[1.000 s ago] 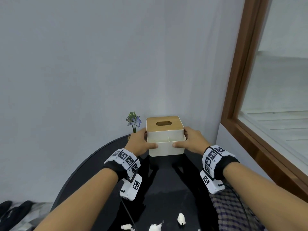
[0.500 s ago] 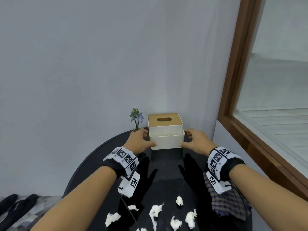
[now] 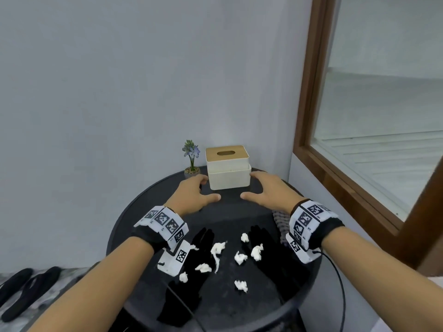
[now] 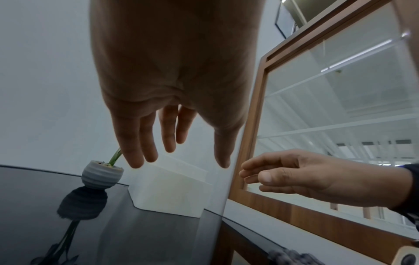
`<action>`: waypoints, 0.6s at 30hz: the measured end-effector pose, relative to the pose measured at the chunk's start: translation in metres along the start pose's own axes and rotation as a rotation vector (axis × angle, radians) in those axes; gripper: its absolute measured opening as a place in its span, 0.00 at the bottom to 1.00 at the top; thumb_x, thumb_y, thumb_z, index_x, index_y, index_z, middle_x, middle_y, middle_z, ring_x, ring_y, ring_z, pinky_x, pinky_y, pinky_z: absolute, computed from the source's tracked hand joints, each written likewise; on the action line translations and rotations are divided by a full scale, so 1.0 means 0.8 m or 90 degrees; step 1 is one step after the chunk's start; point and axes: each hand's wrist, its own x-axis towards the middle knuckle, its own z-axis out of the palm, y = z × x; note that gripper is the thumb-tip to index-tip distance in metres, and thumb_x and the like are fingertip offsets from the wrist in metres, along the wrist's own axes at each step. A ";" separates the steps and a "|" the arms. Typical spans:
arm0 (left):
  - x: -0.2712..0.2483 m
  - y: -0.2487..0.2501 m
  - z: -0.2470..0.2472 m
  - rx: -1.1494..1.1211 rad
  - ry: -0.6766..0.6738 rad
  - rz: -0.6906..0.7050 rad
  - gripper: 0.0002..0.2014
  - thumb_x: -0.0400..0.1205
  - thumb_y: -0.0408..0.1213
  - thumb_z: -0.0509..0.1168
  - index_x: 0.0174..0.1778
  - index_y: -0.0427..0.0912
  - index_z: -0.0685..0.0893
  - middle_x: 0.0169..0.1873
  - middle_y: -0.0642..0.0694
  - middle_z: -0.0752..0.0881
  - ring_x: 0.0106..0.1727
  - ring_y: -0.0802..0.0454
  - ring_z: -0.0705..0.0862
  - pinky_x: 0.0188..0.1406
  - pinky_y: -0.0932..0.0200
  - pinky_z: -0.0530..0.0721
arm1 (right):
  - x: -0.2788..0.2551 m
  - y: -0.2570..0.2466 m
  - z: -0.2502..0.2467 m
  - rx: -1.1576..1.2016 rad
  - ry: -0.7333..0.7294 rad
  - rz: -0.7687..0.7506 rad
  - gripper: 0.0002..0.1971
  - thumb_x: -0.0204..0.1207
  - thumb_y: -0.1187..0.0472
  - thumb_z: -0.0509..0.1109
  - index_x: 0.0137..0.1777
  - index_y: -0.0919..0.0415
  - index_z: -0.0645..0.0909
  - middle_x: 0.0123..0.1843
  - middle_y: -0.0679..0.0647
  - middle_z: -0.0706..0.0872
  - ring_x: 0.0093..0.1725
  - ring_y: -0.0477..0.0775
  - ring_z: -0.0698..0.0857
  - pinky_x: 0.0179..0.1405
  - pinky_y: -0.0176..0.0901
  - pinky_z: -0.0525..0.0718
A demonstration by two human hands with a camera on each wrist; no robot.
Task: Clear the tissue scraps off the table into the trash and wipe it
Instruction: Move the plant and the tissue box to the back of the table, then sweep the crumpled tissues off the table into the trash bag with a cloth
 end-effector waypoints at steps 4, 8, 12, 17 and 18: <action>-0.054 0.011 0.003 0.010 -0.003 0.019 0.38 0.75 0.57 0.72 0.79 0.46 0.71 0.73 0.49 0.79 0.67 0.53 0.80 0.62 0.61 0.74 | -0.050 -0.004 0.005 -0.024 0.004 0.004 0.43 0.69 0.32 0.68 0.80 0.54 0.64 0.79 0.52 0.71 0.78 0.54 0.70 0.75 0.54 0.71; -0.104 0.015 0.008 0.007 0.001 0.022 0.37 0.76 0.58 0.71 0.79 0.47 0.71 0.72 0.50 0.79 0.67 0.54 0.80 0.61 0.62 0.73 | -0.097 -0.008 0.009 -0.026 0.013 -0.011 0.40 0.73 0.35 0.66 0.81 0.54 0.63 0.81 0.53 0.70 0.78 0.56 0.70 0.75 0.54 0.71; -0.146 0.018 0.013 0.018 0.000 0.041 0.34 0.78 0.58 0.68 0.78 0.48 0.71 0.73 0.51 0.79 0.70 0.54 0.79 0.65 0.60 0.75 | -0.132 -0.002 0.015 -0.022 0.013 0.007 0.39 0.75 0.34 0.64 0.81 0.54 0.63 0.80 0.53 0.71 0.76 0.56 0.72 0.74 0.56 0.74; -0.205 0.015 0.028 0.009 0.026 0.072 0.33 0.79 0.58 0.67 0.78 0.48 0.72 0.73 0.52 0.78 0.72 0.55 0.77 0.69 0.55 0.78 | -0.158 0.016 0.020 -0.025 0.029 0.035 0.35 0.78 0.39 0.64 0.80 0.55 0.65 0.79 0.54 0.73 0.76 0.55 0.73 0.75 0.52 0.72; -0.219 0.012 0.035 0.001 0.041 0.082 0.32 0.79 0.58 0.67 0.77 0.48 0.73 0.72 0.53 0.79 0.70 0.57 0.78 0.68 0.56 0.78 | -0.160 0.022 0.021 -0.025 0.034 0.047 0.34 0.78 0.39 0.64 0.80 0.56 0.66 0.78 0.55 0.74 0.75 0.56 0.74 0.74 0.52 0.73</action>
